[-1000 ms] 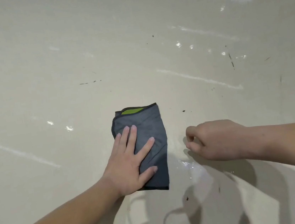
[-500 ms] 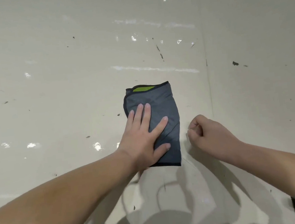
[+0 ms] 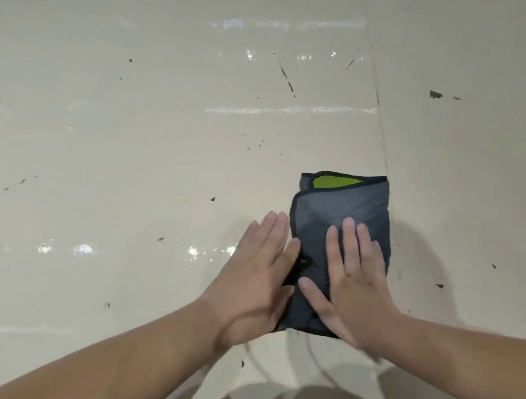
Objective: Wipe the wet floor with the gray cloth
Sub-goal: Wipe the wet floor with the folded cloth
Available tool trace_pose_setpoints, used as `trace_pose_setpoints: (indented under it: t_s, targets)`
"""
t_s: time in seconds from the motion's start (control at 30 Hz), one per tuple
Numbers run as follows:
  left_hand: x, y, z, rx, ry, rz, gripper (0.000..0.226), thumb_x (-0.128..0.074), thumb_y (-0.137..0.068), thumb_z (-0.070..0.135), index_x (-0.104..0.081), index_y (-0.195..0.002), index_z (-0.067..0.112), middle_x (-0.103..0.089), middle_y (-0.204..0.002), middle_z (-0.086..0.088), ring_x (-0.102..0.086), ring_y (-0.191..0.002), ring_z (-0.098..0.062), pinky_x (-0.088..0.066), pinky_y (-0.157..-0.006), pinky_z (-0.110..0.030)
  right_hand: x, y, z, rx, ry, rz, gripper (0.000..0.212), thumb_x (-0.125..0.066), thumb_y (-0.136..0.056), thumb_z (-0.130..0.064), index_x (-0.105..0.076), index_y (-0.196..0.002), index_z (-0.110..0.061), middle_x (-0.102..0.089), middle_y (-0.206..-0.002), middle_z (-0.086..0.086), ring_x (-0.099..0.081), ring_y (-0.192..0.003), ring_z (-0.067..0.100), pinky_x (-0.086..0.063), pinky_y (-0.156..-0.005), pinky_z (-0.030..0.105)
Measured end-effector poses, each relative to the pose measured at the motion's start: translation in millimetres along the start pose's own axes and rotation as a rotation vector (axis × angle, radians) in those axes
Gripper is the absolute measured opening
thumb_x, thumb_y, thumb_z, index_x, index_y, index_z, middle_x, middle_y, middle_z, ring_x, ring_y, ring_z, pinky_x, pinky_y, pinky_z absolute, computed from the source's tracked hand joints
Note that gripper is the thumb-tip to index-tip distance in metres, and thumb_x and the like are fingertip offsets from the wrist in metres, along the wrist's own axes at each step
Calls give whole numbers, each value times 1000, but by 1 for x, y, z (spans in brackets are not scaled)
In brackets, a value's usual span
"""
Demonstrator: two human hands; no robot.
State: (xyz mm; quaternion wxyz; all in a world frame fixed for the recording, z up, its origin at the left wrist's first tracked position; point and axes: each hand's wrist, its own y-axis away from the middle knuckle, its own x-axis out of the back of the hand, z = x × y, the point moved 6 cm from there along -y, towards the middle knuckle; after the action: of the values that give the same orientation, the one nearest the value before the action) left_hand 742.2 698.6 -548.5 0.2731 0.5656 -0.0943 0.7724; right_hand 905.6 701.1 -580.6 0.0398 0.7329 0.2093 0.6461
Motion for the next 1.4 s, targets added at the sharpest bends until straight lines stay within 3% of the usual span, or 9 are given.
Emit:
trace_pose_setpoints:
  t_s: [0.1, 0.23, 0.37, 0.5, 0.63, 0.8, 0.93, 1.17, 1.4]
  targets:
    - [4, 14, -7, 39, -13, -59, 69, -50, -98, 35, -31, -156, 3, -16, -167, -27, -9, -156, -46, -8, -127, -53, -2, -21, -1, 9, -9, -18, 97, -15, -93, -77, 6, -162, -12, 16, -169, 15, 21, -154, 33, 15, -123, 47]
    - [8, 3, 7, 51, -63, -146, 83, -60, -88, 35, -28, -157, 0, -18, -165, -32, -15, -153, -50, -17, -125, -58, 25, -71, 16, 170, 40, 11, 100, -18, -89, -83, -5, -164, -17, 5, -171, 13, 6, -157, 32, 2, -126, 49]
    - [10, -30, 21, 68, -125, -136, 84, -63, -88, 41, -31, -156, 1, -20, -165, -31, -17, -154, -49, -24, -123, -57, 51, -122, 55, 121, 0, -16, 101, -20, -86, -87, 7, -163, -26, 18, -170, 4, 20, -155, 22, 8, -126, 45]
    - [25, -58, 28, 131, -137, -146, 86, -27, -91, 50, -12, -162, 5, 1, -170, -24, 4, -158, -40, -10, -127, -51, 54, -125, 75, 11, -8, -8, 96, -17, -91, -82, 11, -162, -24, 20, -169, 7, 20, -155, 24, 9, -126, 45]
    - [50, -59, 35, 181, 9, -84, 83, -40, -89, 38, -17, -161, 5, -5, -170, -23, -1, -158, -37, -5, -129, -40, 38, -72, 72, 3, -8, 171, 91, -25, -98, -71, -16, -163, -8, -8, -168, 25, -5, -156, 40, -9, -125, 55]
    - [40, 3, 53, 213, 166, -12, 78, -56, -95, 20, -19, -162, 8, -4, -171, -19, -3, -159, -34, -12, -128, -47, 5, -5, 27, 91, 5, 175, 91, -34, -98, -63, -20, -159, 2, -8, -165, 32, -4, -155, 46, -12, -123, 61]
    - [33, 75, 54, 287, 103, -47, 72, -42, -93, 27, -24, -160, 6, -11, -170, -23, -9, -158, -36, -11, -128, -42, -14, 5, -33, 224, -12, 129, 93, -35, -92, -59, -20, -158, 5, -5, -165, 33, 1, -155, 47, -8, -123, 62]
    - [59, 153, 66, 849, 118, -135, 82, -39, -103, 36, 13, -163, 16, 27, -168, -7, 28, -154, -20, 15, -125, -31, -23, -36, -132, 398, 82, -3, 94, -19, -98, -66, 12, -158, -1, 21, -164, 29, 21, -152, 44, 8, -122, 59]
    - [16, 171, 78, 870, 133, -111, 83, -40, -99, 37, 6, -163, 9, 18, -169, -16, 22, -153, -27, 1, -128, -44, -19, -33, -133, 478, 100, 101, 95, -27, -95, -67, -17, -160, 3, -5, -166, 32, 0, -154, 46, -4, -123, 61]
